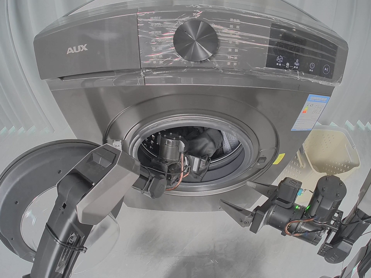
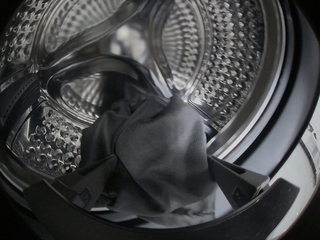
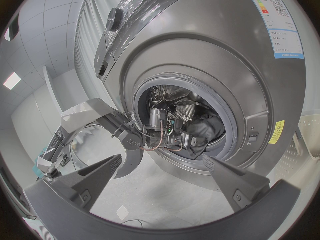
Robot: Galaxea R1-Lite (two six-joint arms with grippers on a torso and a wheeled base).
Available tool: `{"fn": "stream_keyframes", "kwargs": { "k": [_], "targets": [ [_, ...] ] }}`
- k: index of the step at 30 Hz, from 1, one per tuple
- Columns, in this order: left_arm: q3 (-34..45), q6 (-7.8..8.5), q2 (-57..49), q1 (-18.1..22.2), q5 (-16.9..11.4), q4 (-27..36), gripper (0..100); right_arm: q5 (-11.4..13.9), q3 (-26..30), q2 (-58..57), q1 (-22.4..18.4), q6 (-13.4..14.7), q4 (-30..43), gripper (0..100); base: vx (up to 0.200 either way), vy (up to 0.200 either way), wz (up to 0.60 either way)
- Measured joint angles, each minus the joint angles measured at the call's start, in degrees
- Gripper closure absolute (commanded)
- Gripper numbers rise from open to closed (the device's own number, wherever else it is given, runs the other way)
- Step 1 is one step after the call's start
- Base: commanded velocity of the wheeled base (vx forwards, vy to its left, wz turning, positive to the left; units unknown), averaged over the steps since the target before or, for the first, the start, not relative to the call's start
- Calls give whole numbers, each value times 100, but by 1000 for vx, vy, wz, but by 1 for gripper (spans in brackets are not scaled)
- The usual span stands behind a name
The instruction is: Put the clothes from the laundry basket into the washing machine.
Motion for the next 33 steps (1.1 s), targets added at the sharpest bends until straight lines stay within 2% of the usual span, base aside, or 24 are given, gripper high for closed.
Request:
{"fn": "stream_keyframes", "kwargs": {
  "k": [3, 9, 25, 26, 33],
  "targets": [
    [273, 83, -122, -63, -61, -40, 0, -2, 0, -4, 2, 0, -2, 0, 0, 0, 0],
    [375, 124, -130, -132, -67, -104, 0, 0, 0, -9, 2, 0, -2, 0, 0, 0, 0],
    [-187, 201, 411, -113, -44, -251, 0, 4, 0, -6, 13, 0, 0, 0, 0, 0, 0],
    [-217, 206, 432, -110, -37, -249, 100, 6, 0, -6, 13, 0, 0, 0, 0, 0, 0],
    [-346, 204, 518, -105, -15, -262, 100, 9, -11, -6, 13, 0, 0, 0, 0, 0, 0]
  ]
}}
